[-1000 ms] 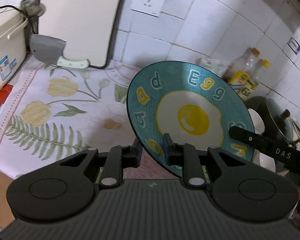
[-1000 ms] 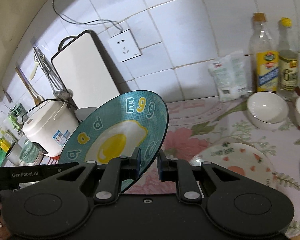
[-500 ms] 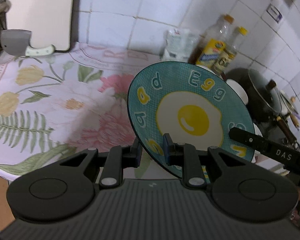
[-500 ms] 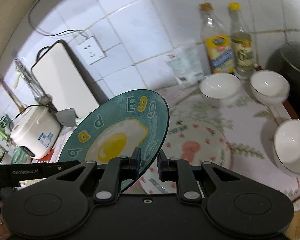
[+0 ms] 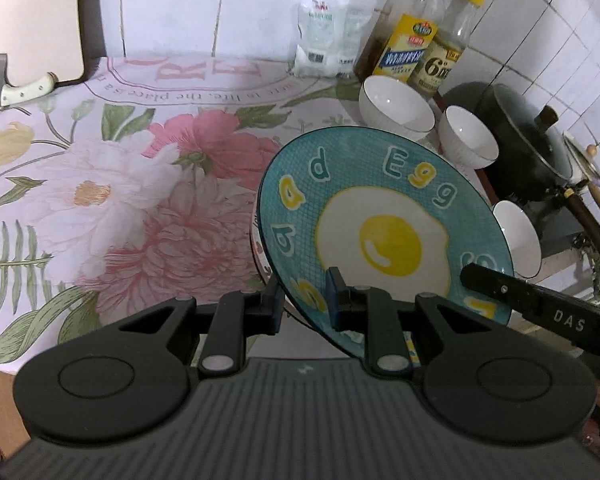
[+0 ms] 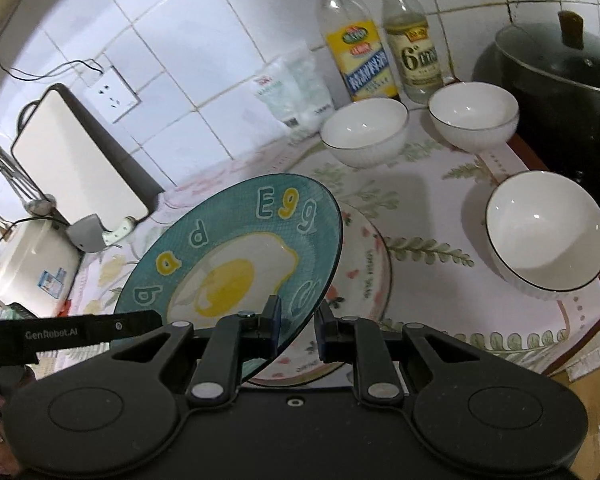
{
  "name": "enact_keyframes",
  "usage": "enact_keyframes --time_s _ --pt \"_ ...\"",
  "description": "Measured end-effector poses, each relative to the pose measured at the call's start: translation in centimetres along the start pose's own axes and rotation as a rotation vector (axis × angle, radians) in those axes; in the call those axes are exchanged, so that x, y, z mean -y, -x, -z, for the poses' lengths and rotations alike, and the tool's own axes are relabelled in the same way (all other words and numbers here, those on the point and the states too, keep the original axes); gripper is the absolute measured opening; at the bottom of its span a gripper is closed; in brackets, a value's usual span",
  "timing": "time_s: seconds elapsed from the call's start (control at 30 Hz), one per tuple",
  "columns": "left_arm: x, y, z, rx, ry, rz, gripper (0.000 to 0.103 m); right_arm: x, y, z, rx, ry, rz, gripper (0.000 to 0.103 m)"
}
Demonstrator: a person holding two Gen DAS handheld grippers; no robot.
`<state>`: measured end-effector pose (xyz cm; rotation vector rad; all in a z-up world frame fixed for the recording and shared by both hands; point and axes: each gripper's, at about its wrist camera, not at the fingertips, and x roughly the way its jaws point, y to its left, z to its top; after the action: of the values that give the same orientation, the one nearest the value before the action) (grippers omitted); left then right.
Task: Organize plates and bowls
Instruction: 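Lower the blue Egg plate onto the pink Lovely Bear plate stack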
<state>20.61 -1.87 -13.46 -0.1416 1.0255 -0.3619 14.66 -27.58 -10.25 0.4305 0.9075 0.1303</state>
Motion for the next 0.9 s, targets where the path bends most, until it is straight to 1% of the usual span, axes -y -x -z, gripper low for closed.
enact_keyframes --time_s 0.23,0.37,0.53,0.67,0.77,0.9 --pt "0.3 -2.7 -0.3 -0.059 0.002 0.014 0.019 1.9 -1.1 0.1 -0.031 -0.031 0.023 0.022" --pt "0.2 -4.0 -0.1 -0.083 0.006 0.009 0.019 2.7 -1.8 0.2 -0.055 -0.051 0.033 0.022" --pt "-1.0 -5.5 -0.3 -0.129 0.073 0.029 0.019 2.9 -3.3 -0.5 -0.099 -0.029 0.037 0.022" --pt "-1.2 -6.2 -0.5 -0.140 0.076 0.008 0.019 2.6 -4.3 -0.8 -0.129 -0.005 0.048 0.022" --pt "-1.1 -6.3 -0.8 -0.147 0.066 -0.007 0.019 2.7 -4.8 -0.8 -0.156 -0.016 0.047 0.022" --pt "-1.2 -6.4 -1.3 -0.163 0.077 -0.013 0.020 2.5 -5.0 -1.1 -0.163 -0.012 0.055 0.023"
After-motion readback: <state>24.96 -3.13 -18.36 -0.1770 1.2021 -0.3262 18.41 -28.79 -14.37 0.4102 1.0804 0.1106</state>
